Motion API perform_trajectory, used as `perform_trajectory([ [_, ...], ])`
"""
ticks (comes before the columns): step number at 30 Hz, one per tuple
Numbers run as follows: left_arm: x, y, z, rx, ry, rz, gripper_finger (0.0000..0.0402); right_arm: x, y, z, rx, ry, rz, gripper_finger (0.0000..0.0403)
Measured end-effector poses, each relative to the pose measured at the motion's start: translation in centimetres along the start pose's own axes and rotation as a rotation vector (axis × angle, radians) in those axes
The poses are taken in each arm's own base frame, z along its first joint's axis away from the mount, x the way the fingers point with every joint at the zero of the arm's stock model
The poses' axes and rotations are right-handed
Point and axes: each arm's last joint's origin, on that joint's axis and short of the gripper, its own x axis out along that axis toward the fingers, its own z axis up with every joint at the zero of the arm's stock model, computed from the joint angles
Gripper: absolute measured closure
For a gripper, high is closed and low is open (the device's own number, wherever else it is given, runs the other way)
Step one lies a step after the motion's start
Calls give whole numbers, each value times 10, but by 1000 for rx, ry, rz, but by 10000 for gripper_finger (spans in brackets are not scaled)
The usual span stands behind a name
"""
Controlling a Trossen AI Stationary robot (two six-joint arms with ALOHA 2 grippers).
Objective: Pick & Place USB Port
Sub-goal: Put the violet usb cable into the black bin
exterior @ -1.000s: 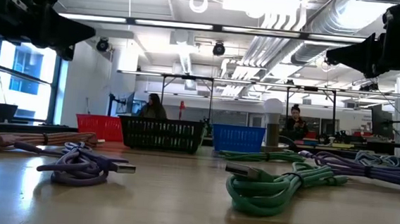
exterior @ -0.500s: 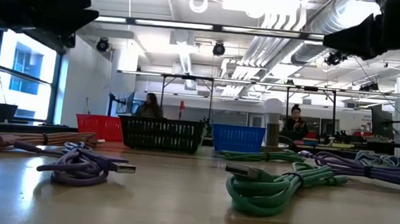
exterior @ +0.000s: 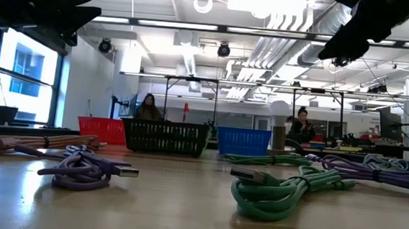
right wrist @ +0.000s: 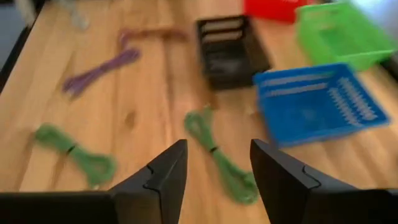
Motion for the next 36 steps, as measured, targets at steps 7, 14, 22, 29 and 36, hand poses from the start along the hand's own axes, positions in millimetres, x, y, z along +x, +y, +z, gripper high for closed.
perform_trajectory([
  [7, 0, 0, 0, 1, 8, 7, 227, 35, 15, 1, 12, 232, 236, 235],
  [14, -1, 1, -9, -3, 101, 13, 227, 50, 45, -1, 129, 417, 302, 236],
  [22, -1, 1, -11, -45, 122, 14, 227, 60, 89, 20, 163, 472, 239, 236],
  [29, -1, 0, -11, -65, 123, -13, 227, 78, 106, 21, 251, 701, -65, 236],
  [36, -1, 0, -11, -60, 126, -13, 227, 113, 115, 2, 475, 806, -231, 236],
])
